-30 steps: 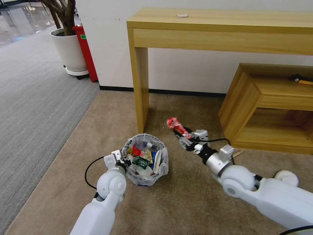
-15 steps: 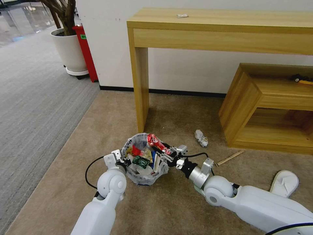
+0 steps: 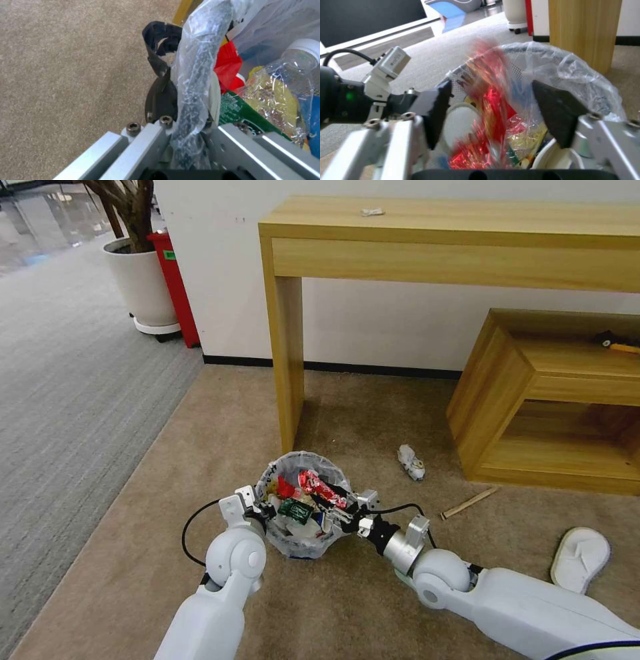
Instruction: Pick up the trash bin and place the garbage on the floor into it.
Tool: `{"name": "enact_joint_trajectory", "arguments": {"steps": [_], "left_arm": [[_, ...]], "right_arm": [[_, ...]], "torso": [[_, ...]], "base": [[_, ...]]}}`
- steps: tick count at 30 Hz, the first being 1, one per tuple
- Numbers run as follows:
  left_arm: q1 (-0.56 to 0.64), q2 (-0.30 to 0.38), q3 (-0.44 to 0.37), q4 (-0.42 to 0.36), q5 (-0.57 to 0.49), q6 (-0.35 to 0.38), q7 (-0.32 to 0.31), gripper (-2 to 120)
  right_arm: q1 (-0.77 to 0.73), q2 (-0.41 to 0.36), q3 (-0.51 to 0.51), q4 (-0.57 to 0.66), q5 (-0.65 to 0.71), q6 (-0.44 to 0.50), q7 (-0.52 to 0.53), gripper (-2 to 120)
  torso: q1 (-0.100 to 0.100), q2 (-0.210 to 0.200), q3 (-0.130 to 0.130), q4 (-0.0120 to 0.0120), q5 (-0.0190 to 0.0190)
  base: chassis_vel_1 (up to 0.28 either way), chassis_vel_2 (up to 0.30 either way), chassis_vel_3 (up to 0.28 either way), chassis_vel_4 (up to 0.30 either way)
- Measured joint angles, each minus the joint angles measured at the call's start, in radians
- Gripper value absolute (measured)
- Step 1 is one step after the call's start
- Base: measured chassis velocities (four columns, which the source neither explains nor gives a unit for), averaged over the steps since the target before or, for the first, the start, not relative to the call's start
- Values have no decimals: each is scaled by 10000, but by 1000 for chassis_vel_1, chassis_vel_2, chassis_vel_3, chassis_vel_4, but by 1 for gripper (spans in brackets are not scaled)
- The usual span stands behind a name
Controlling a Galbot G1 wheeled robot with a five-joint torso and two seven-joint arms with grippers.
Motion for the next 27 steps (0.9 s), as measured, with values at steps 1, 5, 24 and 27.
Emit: {"name": "enact_joint_trajectory", "arguments": {"steps": [1, 5, 24, 27], "left_arm": [[0, 0, 0, 0, 0, 0, 0, 0], [48, -27, 17, -73, 17, 0, 22, 0], [168, 74, -9, 172, 246, -90, 226, 0], [206, 149, -81, 167, 245, -109, 262, 0]], "right_arm": [[0, 0, 0, 0, 0, 0, 0, 67], [3, 15, 0, -58, -71, -64, 65, 80], [-279, 183, 3347, -400, -447, -673, 2287, 100], [-855, -35, 4206, -987, -1041, -833, 3101, 100]], "torso": [[0, 0, 0, 0, 0], [0, 0, 0, -2, 0], [0, 1, -2, -3, 2], [0, 1, -2, -6, 2]], "base": [[0, 0, 0, 0], [0, 0, 0, 0], [0, 0, 0, 0], [0, 0, 0, 0]]}}
